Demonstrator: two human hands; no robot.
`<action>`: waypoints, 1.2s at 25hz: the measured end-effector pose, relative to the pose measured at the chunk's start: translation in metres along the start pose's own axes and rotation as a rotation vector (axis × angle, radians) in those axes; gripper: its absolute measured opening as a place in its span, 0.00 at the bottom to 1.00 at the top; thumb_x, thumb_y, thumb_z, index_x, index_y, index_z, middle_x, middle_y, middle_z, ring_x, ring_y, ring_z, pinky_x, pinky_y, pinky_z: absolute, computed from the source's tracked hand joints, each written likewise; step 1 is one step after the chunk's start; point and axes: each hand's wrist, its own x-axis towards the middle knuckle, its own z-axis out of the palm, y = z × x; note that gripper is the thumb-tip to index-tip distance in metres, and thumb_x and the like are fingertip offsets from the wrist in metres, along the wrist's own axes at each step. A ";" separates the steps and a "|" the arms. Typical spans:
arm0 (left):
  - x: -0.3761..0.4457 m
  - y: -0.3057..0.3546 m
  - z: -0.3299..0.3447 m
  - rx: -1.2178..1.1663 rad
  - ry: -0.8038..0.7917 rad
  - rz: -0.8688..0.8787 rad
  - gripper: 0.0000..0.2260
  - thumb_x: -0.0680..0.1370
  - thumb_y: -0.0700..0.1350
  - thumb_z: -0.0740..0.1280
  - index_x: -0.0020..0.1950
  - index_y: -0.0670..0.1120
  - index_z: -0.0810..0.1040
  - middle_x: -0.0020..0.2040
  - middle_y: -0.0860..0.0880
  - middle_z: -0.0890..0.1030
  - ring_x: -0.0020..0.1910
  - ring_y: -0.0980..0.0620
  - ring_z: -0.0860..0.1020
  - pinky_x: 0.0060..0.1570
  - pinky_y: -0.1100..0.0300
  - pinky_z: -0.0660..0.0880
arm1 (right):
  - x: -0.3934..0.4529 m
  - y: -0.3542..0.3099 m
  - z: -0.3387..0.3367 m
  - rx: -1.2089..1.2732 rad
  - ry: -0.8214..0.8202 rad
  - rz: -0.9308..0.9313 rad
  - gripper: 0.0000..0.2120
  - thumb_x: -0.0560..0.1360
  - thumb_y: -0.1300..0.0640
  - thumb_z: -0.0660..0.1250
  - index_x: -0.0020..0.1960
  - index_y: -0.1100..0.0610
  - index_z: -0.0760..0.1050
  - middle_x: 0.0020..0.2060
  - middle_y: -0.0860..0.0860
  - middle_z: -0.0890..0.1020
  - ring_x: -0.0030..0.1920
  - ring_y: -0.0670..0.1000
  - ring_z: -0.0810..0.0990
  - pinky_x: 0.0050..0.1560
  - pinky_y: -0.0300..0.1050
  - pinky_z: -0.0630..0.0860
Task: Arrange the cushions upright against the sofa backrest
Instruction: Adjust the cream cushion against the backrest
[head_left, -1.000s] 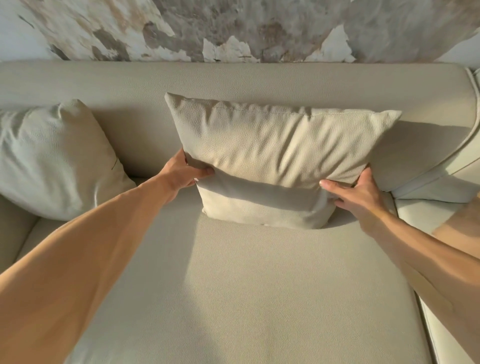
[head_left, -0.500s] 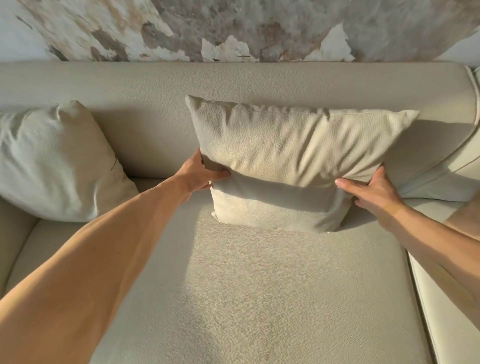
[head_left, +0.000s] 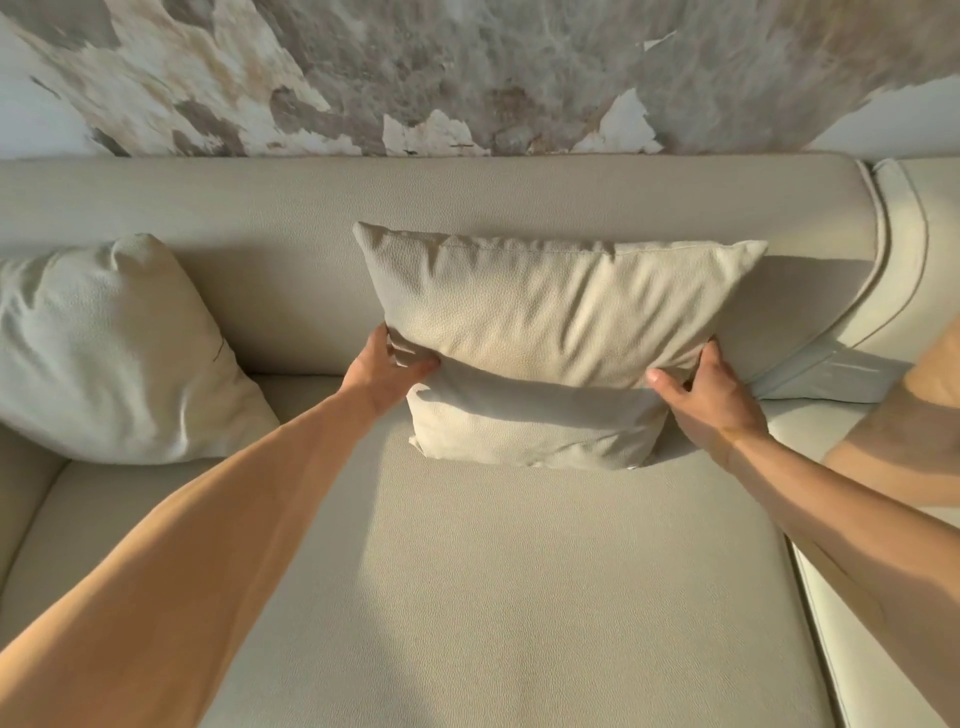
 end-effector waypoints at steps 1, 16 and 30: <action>-0.003 0.002 -0.002 -0.018 0.007 0.007 0.31 0.72 0.54 0.74 0.71 0.49 0.66 0.65 0.51 0.75 0.63 0.50 0.73 0.57 0.56 0.69 | -0.004 -0.002 -0.005 -0.014 -0.004 -0.014 0.38 0.77 0.46 0.67 0.74 0.68 0.56 0.70 0.67 0.69 0.67 0.66 0.71 0.59 0.54 0.69; -0.185 0.122 -0.069 0.197 0.097 0.174 0.43 0.70 0.60 0.73 0.79 0.55 0.55 0.78 0.49 0.63 0.75 0.46 0.63 0.70 0.49 0.63 | -0.159 -0.018 -0.146 -0.455 -0.071 -0.275 0.46 0.68 0.22 0.45 0.79 0.42 0.40 0.80 0.48 0.46 0.79 0.58 0.45 0.75 0.63 0.49; -0.340 0.173 -0.086 0.551 0.209 0.478 0.46 0.67 0.75 0.62 0.79 0.59 0.48 0.81 0.54 0.52 0.79 0.49 0.48 0.76 0.45 0.51 | -0.271 0.000 -0.284 -0.554 0.174 -0.230 0.39 0.75 0.30 0.53 0.80 0.43 0.44 0.80 0.47 0.49 0.79 0.56 0.45 0.74 0.61 0.52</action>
